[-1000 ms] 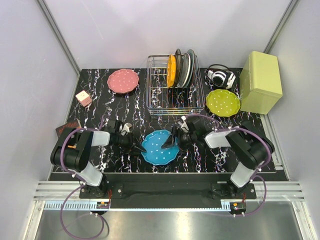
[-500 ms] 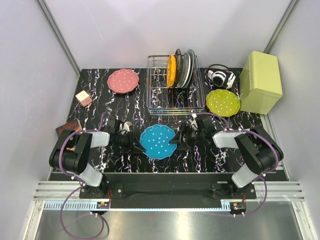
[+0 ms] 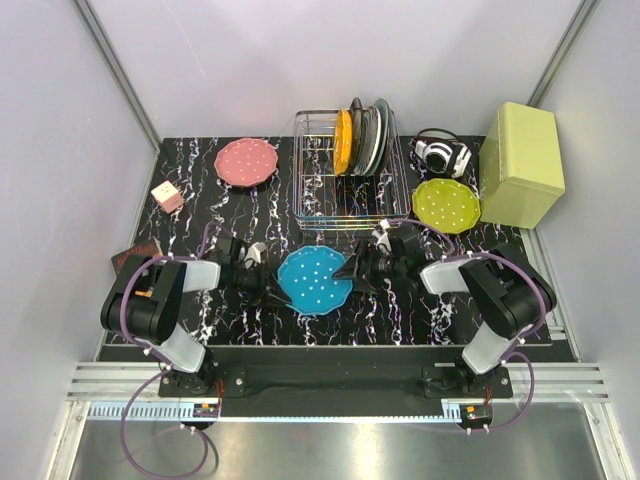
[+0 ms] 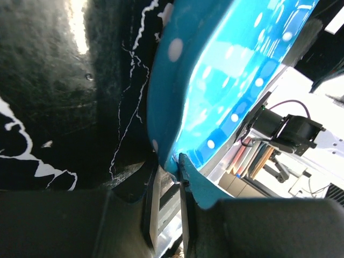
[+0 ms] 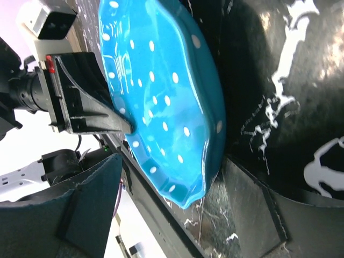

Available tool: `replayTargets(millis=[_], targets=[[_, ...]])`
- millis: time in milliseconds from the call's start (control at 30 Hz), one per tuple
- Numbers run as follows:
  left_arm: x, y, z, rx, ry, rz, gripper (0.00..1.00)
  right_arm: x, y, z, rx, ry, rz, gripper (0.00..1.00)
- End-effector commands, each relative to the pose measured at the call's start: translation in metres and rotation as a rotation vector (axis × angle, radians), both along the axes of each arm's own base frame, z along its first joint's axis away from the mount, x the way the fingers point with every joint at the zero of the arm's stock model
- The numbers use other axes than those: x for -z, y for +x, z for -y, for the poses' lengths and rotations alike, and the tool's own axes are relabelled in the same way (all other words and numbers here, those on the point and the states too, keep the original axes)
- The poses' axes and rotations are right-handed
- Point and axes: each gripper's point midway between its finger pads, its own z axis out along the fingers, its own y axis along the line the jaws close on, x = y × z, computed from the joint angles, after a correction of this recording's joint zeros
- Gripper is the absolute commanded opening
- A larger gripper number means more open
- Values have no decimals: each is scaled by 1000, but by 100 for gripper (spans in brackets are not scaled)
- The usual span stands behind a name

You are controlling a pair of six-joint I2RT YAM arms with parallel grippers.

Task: Load the plates into the dish rack

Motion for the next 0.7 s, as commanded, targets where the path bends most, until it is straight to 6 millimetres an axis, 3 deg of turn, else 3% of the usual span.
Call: replayTargets(millis=[0, 267, 400, 467, 500, 533, 600, 667], targets=[[23, -30, -10, 103, 95, 34, 0, 50, 0, 18, 65, -174, -10, 82], [12, -41, 9, 190, 29, 53, 0, 51, 10, 8, 34, -154, 7, 69], [13, -39, 7, 183, 47, 56, 0, 49, 12, 4, 19, -147, 7, 59], [13, -38, 6, 177, 58, 60, 1, 48, 11, 4, 12, -147, 7, 48], [12, -38, 6, 176, 64, 60, 3, 49, 9, 5, 7, -153, 2, 43], [13, -37, 4, 174, 78, 60, 14, 47, 9, 6, 6, -156, 4, 22], [14, -30, 0, 173, 122, 82, 20, 44, 8, 10, 1, -186, 8, 0], [14, -19, -5, 153, 160, 110, 39, 36, 6, 8, -34, -176, 30, 0]])
